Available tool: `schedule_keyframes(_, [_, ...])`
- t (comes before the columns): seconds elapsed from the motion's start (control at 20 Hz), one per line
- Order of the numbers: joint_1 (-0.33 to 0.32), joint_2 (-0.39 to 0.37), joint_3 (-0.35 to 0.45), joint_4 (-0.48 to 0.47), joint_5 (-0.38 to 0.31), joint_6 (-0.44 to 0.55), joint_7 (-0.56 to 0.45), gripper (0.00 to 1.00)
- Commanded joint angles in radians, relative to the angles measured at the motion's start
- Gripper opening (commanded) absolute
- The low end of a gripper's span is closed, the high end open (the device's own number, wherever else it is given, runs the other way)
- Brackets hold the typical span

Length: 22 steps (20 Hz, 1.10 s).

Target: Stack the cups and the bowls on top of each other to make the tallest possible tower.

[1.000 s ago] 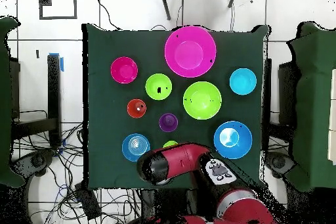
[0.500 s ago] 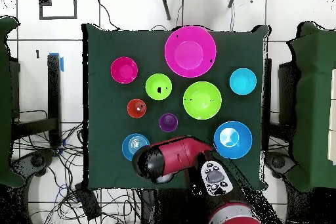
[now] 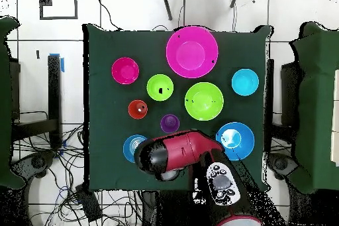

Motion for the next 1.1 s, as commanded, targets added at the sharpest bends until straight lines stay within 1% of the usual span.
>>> schedule_keyframes(0.05, [0.043,0.067,0.015,-0.092,-0.010,0.029,0.084,1.00])
schedule_keyframes(0.25, [0.081,0.073,-0.005,-0.091,0.000,0.021,0.131,1.00])
schedule_keyframes(0.4, [0.093,0.078,-0.016,-0.087,0.017,0.023,0.142,1.00])
schedule_keyframes(0.6, [0.110,0.080,-0.028,-0.087,0.021,0.013,0.150,1.00])
schedule_keyframes(0.85, [0.121,0.079,-0.034,-0.099,0.043,0.038,0.139,1.00])
schedule_keyframes(1.0, [0.123,0.088,-0.039,-0.118,0.052,0.058,0.124,1.00])
schedule_keyframes(1.1, [0.121,0.103,-0.038,-0.137,0.064,0.087,0.109,1.00])
